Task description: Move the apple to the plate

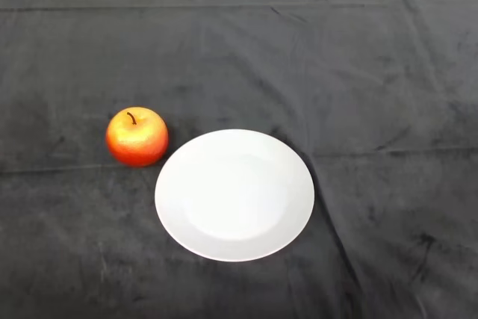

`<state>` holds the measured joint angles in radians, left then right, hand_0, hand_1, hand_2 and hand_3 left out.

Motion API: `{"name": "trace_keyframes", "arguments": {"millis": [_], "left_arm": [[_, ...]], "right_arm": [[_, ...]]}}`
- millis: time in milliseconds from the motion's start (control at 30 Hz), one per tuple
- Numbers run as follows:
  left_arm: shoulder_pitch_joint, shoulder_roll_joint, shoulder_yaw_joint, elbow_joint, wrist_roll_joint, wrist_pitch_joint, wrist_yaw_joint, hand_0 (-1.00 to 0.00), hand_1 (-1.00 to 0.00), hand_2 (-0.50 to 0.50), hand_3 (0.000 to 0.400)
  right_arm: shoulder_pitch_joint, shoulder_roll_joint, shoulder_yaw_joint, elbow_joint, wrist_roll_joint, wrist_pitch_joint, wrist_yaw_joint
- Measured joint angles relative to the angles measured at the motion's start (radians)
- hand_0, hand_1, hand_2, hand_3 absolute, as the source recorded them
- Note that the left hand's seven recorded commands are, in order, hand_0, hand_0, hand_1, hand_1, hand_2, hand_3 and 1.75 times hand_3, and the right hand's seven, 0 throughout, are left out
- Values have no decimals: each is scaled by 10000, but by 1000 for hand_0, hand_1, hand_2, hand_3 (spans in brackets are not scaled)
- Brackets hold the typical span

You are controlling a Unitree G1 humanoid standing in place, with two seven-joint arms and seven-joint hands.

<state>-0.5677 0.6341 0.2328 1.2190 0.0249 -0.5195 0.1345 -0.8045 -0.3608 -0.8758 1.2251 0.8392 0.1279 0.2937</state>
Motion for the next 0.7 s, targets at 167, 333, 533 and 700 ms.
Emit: {"name": "trace_keyframes", "arguments": {"millis": [167,333,533,700], "left_arm": [[-7,-109,-277,0,177,-60,-269,0,0,0,0],[-54,-177,-317,0,269,-194,-494,0,0,0,0],[-139,-341,-662,0,431,-209,-550,0,0,0,0],[-139,-517,-666,0,495,-270,-707,0,0,0,0]], "right_arm": [[0,0,4,0,4,0,0],[0,0,9,0,6,0,0],[0,1,14,0,12,0,1],[0,2,16,0,15,0,1]]}}
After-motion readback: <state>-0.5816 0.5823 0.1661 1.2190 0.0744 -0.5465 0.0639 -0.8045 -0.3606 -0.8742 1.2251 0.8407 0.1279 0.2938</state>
